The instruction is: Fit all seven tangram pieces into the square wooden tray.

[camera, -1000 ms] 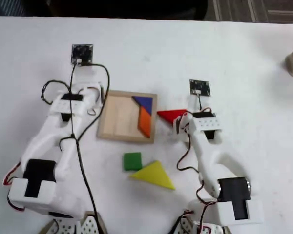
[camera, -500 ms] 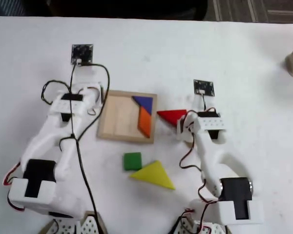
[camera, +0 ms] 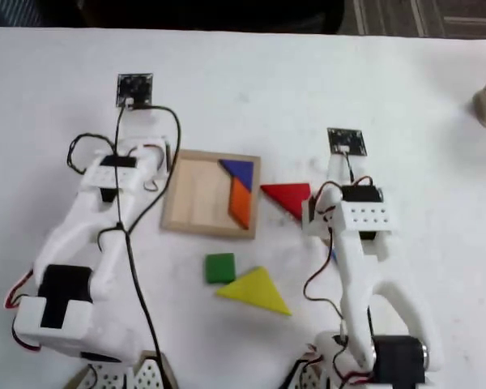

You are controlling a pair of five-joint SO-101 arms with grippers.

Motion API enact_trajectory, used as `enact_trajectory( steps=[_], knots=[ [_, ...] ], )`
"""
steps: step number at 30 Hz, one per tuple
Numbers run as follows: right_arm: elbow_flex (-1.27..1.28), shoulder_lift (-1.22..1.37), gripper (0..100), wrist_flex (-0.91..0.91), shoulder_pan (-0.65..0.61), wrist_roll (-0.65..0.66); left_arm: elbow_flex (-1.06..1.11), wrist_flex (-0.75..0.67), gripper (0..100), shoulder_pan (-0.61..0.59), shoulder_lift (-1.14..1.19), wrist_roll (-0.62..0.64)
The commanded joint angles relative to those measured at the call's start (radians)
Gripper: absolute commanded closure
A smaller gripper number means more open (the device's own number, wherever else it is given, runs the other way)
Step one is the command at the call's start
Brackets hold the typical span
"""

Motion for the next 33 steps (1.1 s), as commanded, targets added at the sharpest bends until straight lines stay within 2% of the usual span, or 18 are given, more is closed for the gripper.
enact_trajectory(
  steps=[1, 9, 14, 20, 26, 31, 33],
  knots=[
    [-0.037, -0.082, 93.6, 0.005, -0.018, 0.015, -0.005, -0.026, 98, -0.008, -0.053, 0.000],
    [-0.207, -0.007, 93.8, 0.007, -0.185, 0.006, -0.009, -0.026, 98, -0.012, -0.053, 0.000],
    [-0.359, 0.160, 93.9, -0.030, -0.321, -0.127, -0.009, -0.069, 98, -0.042, -0.051, 0.008],
    [-0.560, 0.426, 93.7, -0.093, -0.469, -0.187, -0.011, -0.106, 98, -0.099, -0.051, 0.009],
    [-0.787, 0.673, 93.6, -0.097, -0.521, -0.198, -0.011, -0.112, 98, -0.107, -0.051, 0.009],
    [-0.948, 0.800, 93.2, -0.022, -0.522, -0.190, -0.011, -0.112, 98, -0.101, -0.051, 0.009],
    [-1.007, 0.842, 89.5, 0.028, -0.521, -0.190, -0.011, -0.112, 98, -0.101, -0.051, 0.009]
  ],
)
